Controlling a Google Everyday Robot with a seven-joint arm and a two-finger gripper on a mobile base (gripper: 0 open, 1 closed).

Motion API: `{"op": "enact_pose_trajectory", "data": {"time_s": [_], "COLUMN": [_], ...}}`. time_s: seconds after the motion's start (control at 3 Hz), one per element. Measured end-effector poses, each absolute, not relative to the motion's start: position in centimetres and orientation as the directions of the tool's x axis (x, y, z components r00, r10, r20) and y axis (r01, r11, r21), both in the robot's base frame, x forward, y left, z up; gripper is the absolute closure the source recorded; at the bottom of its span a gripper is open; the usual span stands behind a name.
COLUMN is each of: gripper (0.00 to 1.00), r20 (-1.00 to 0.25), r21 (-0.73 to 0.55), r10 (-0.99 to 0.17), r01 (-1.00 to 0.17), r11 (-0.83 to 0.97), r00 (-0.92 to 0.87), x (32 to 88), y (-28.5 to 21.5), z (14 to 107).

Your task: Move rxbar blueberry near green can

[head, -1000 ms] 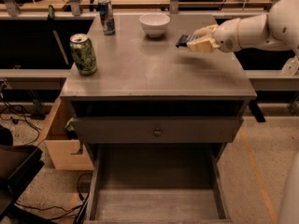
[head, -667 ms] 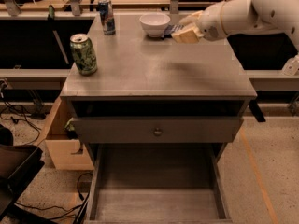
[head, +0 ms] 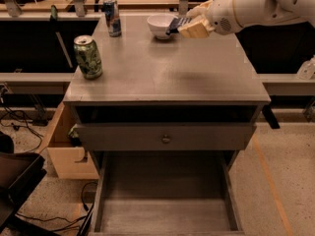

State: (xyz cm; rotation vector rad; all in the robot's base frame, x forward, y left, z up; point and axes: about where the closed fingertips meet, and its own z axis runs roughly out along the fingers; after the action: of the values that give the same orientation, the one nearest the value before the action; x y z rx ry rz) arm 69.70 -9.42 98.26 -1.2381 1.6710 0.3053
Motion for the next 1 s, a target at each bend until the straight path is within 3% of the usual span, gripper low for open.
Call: {"op": "enact_pose_trajectory", "data": {"time_s": [0.33,1.0], "gripper": [1.0,1.0], "r20": [-0.849,-0.93], "r21": [-0.301,-0.195], "r10": [-0.527,-0.364], "r01": [-0.846,-0.919], "r11": [0.44,0.344], "r00": [0.029,0.061], "x": [69.8,70.1], "y": [-7.8,0.6], "z": [96.9,92.9]}}
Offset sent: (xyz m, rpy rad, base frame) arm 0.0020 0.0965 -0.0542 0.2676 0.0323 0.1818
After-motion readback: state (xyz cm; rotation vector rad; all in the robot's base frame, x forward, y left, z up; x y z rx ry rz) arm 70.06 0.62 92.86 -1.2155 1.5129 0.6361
